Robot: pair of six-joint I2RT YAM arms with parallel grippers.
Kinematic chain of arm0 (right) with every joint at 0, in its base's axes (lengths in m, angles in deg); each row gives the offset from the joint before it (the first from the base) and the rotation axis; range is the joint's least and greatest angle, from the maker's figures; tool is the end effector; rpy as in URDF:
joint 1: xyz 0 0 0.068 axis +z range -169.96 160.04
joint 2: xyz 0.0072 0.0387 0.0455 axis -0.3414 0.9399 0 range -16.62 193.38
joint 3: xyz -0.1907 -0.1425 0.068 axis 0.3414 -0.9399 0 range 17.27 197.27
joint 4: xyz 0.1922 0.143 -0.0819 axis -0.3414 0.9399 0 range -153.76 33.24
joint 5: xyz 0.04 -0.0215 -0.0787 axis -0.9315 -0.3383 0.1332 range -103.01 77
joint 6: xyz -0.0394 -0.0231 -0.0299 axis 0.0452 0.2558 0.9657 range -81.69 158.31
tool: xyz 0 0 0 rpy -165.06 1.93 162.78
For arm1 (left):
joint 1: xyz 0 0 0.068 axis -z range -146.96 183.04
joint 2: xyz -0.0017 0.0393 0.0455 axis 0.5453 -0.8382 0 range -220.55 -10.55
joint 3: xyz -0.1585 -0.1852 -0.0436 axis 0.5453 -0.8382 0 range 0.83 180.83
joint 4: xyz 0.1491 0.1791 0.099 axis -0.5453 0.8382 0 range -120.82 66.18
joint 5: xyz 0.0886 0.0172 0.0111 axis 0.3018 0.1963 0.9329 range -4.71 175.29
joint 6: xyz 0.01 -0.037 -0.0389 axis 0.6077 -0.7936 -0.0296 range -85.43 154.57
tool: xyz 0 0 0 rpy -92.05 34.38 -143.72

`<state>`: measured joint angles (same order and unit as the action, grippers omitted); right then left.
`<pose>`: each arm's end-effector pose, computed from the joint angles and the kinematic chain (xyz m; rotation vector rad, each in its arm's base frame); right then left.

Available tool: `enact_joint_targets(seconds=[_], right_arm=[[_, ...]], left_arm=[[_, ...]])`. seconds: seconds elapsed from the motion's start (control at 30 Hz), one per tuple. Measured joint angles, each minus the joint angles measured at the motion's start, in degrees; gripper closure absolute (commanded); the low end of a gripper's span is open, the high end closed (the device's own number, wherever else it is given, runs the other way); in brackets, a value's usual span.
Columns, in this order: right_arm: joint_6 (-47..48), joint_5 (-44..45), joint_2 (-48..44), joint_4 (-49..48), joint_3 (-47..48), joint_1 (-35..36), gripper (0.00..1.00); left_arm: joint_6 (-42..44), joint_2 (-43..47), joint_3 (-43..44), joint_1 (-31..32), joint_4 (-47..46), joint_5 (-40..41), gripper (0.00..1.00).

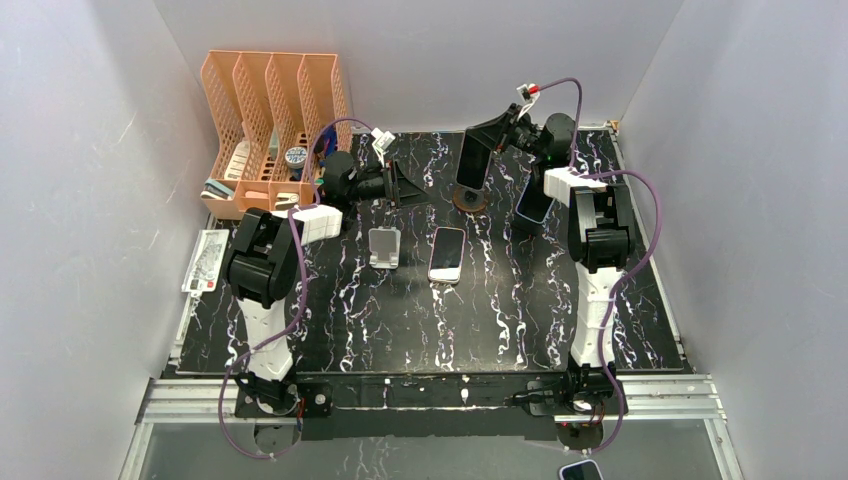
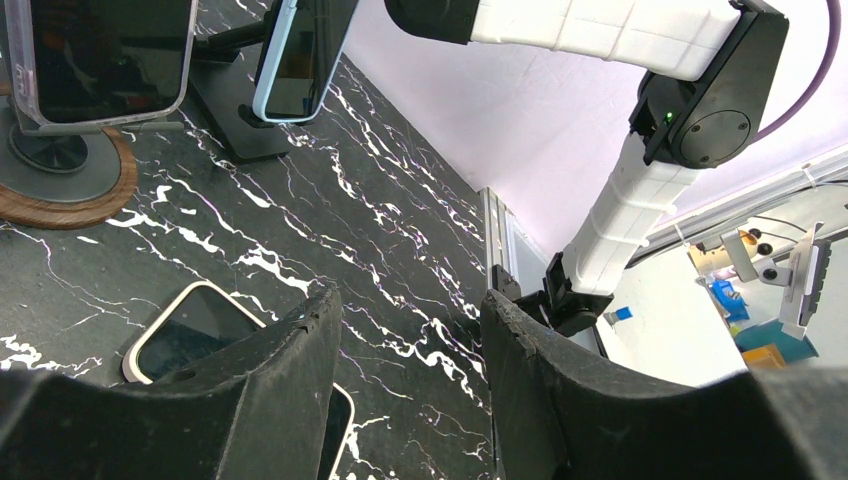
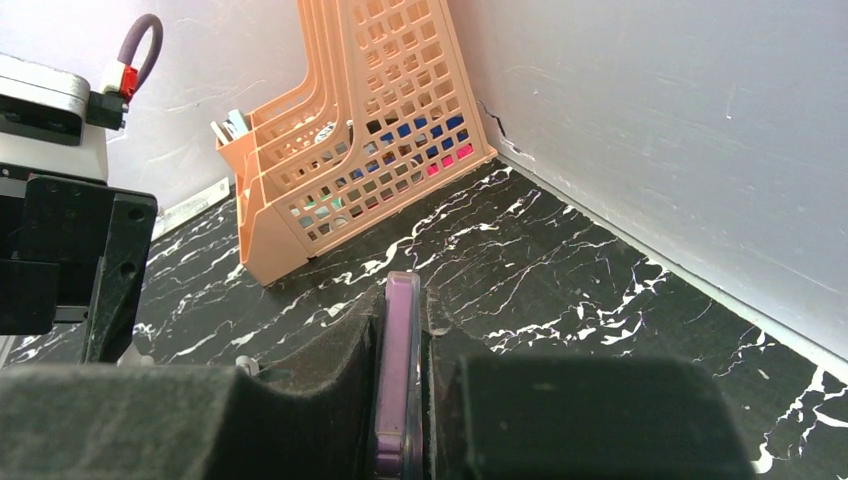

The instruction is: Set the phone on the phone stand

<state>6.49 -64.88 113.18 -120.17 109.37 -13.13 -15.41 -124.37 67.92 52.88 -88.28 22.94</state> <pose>0.4803 0.0865 0.2302 -0.5405 1.3616 1.1158 0.3756 -0.1700 0.2172 0.6291 1.6325 -1.6770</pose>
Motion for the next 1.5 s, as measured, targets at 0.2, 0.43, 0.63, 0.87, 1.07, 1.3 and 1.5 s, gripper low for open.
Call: enact_joint_targets(seconds=[0.2, 0.43, 0.63, 0.87, 1.07, 1.3, 1.5], right_arm=[[1.7, 0.5, 0.0, 1.6, 0.1, 0.1, 0.99], [2.1, 0.3, 0.0, 2.9, 0.8, -0.1, 0.99], [1.4, -0.7, 1.0, 3.1, 2.2, -1.0, 0.99], [2.2, -1.7, 1.6, 4.5, 4.1, -2.4, 0.99], [3.7, -2.9, 1.9, 7.4, 5.8, -3.1, 0.99], [4.7, -4.6, 2.6, 10.1, 7.9, -3.6, 0.99], [4.7, -5.4, 2.8, 10.3, 8.3, -4.4, 0.99]], left_arm=[[0.0, 0.0, 0.0, 0.0, 0.0, 0.0, 0.49], [0.0, 0.0, 0.0, 0.0, 0.0, 0.0, 0.49], [-0.1, -0.1, 0.0, 0.0, 0.0, 0.0, 0.49], [-0.2, -0.2, 0.0, 0.0, 0.0, 0.0, 0.49], [-0.2, -0.2, 0.0, 0.0, 0.0, 0.0, 0.49], [-0.2, -0.3, 0.0, 0.2, 0.0, 0.0, 0.49], [-0.2, -0.3, 0.0, 0.2, 0.0, 0.0, 0.49]])
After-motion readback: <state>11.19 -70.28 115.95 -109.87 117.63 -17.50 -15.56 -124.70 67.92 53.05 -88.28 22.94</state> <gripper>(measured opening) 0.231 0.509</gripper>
